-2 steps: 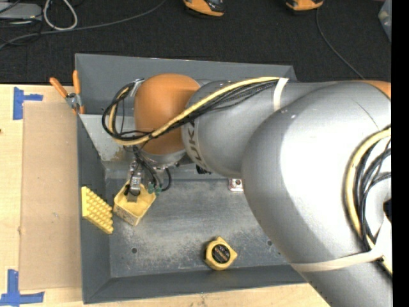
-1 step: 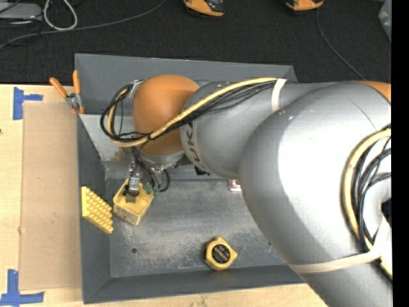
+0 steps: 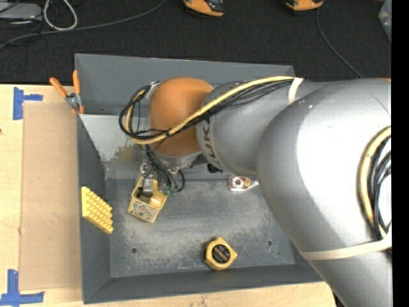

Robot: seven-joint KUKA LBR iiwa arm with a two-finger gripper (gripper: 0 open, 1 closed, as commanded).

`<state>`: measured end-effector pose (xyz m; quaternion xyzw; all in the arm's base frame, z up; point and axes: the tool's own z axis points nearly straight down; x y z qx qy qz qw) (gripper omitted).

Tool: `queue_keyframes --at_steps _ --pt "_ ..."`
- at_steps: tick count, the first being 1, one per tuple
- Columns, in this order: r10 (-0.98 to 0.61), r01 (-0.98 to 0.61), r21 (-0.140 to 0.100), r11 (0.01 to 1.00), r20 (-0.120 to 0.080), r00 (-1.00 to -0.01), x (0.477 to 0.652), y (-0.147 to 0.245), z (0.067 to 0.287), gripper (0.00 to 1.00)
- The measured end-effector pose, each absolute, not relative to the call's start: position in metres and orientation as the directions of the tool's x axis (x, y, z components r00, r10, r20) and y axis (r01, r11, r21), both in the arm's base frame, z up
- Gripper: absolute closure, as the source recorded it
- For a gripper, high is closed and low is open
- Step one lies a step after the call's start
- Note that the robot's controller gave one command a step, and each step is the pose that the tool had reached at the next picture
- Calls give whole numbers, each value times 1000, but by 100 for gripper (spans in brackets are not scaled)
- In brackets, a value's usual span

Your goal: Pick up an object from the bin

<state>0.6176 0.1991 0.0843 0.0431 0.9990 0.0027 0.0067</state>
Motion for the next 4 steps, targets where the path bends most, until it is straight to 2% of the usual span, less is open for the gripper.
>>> queue_keyframes --at_steps 1,2,3,4 --pt "-62 -62 2 998 -17 -998 617 201 82 100" --pt "-16 -16 -1 1000 -13 -1000 597 122 143 100" --pt "-102 -102 3 995 -10 -995 598 181 224 100" --pt "-54 -54 -1 999 -1 -999 567 156 297 100"
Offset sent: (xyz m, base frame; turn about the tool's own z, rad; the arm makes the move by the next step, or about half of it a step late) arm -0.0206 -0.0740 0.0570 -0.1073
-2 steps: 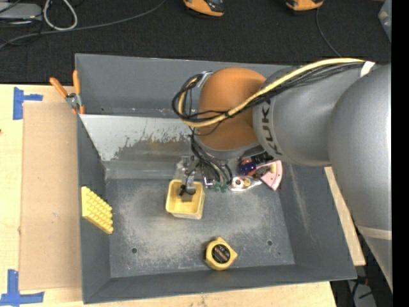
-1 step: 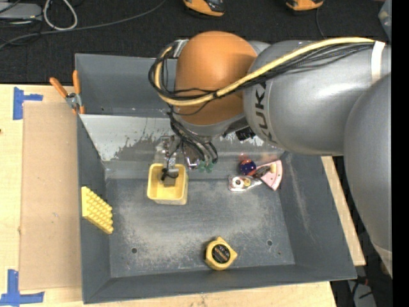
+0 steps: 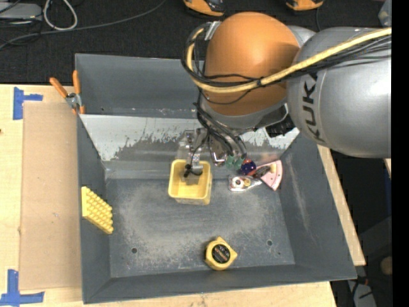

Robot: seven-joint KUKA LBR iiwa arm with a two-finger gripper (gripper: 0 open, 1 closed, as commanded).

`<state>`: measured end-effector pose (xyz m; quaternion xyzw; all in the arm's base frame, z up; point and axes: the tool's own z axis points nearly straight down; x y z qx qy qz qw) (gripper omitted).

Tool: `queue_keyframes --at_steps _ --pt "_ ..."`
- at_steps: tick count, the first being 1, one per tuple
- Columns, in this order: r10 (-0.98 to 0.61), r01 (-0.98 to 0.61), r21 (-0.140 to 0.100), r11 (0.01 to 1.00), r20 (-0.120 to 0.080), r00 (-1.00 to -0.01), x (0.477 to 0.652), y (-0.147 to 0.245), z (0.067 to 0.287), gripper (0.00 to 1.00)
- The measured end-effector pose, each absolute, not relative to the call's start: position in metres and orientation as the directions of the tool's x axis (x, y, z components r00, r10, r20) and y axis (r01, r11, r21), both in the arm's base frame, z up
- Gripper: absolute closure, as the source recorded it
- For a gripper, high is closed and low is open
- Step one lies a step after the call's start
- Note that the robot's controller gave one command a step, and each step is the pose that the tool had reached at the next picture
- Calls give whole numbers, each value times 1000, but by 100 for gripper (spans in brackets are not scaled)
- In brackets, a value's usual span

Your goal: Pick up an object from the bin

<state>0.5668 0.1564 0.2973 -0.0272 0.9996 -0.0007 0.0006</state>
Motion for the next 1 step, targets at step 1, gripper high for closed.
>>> queue_keyframes --at_steps 1 --pt "-63 -63 2 998 -18 -998 576 167 315 100"
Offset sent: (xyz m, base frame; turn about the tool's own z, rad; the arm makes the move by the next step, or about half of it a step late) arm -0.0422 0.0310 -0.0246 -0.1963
